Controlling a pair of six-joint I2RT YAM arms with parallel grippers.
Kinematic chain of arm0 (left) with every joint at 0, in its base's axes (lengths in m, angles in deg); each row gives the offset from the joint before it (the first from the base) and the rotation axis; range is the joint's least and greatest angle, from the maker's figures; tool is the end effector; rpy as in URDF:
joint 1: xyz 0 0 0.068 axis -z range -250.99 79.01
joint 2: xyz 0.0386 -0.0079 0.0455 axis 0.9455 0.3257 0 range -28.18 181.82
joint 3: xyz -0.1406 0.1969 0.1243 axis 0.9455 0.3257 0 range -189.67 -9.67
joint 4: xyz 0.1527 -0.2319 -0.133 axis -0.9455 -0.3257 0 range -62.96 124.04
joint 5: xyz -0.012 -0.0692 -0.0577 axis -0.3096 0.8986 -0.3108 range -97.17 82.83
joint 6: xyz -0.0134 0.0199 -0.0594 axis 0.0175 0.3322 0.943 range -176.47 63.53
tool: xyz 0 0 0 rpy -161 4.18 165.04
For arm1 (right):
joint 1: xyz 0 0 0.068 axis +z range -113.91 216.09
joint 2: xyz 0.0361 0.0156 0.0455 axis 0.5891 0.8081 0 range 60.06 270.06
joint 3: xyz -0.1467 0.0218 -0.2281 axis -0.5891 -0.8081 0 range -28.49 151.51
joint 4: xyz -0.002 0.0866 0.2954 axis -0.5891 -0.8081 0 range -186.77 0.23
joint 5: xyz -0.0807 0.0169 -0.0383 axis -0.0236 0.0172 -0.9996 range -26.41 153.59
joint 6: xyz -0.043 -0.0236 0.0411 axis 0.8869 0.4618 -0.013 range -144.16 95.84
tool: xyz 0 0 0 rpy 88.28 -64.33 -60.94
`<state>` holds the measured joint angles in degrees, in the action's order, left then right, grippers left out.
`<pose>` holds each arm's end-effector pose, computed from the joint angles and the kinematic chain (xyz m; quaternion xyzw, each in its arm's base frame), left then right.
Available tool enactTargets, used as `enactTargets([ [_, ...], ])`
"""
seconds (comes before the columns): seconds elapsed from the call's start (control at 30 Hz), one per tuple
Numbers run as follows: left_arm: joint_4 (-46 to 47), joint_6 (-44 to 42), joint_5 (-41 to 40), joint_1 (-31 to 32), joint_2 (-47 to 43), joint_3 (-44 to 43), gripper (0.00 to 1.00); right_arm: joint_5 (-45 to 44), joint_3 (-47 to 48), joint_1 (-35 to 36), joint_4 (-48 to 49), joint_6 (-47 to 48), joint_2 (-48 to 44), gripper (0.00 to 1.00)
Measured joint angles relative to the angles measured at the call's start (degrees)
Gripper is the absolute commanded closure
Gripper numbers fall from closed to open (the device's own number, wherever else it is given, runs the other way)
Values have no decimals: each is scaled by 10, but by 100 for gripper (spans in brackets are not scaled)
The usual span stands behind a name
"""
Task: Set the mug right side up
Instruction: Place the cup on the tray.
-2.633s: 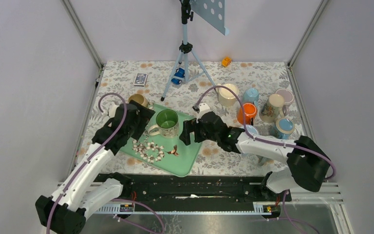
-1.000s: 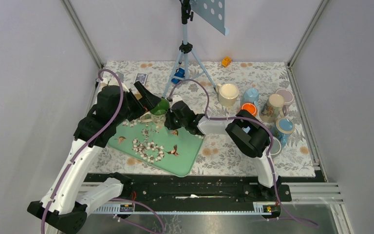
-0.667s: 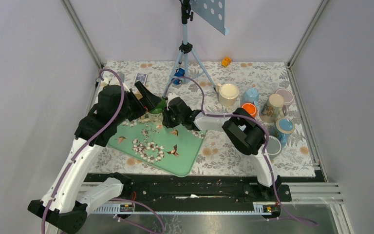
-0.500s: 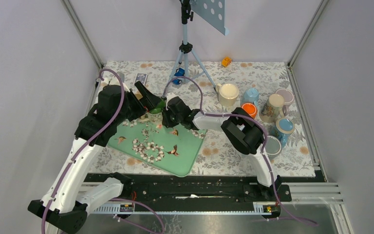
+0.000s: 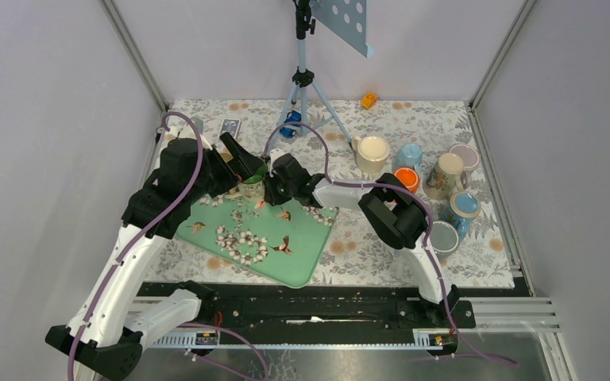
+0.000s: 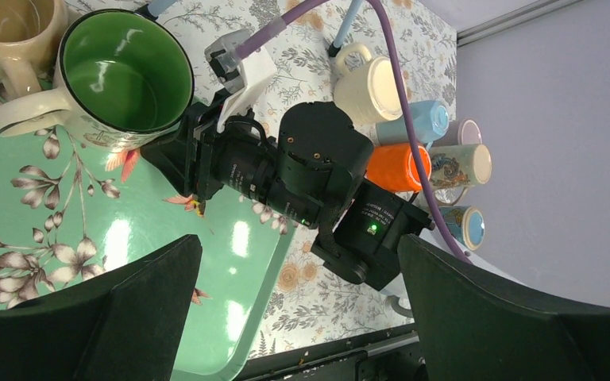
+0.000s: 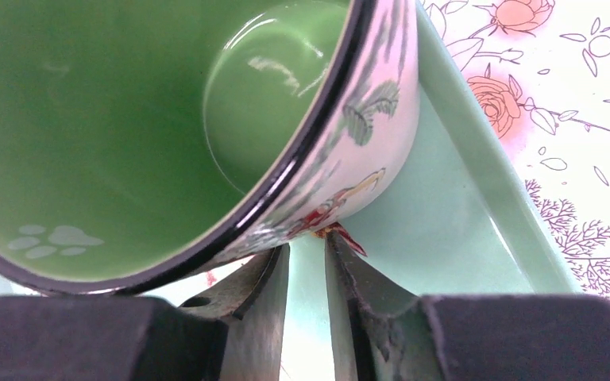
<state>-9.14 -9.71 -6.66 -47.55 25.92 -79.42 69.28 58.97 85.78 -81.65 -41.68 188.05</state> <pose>0.2222 -0.0967 0.4067 -0.1706 0.8378 -0.3013 0.4221 0.3512 0.4215 0.1095 -0.2655 0.8344 0.3025 0.3766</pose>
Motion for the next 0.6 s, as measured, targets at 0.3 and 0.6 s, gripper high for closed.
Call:
enactTargets([
  [0.3,1,-4,11,0,0,0,1,-1,7,-4,-14,2,1,66],
  [0.6,45,-20,75,0,-9,34,1,-47,-64,-11,-71,-32,-96,29],
])
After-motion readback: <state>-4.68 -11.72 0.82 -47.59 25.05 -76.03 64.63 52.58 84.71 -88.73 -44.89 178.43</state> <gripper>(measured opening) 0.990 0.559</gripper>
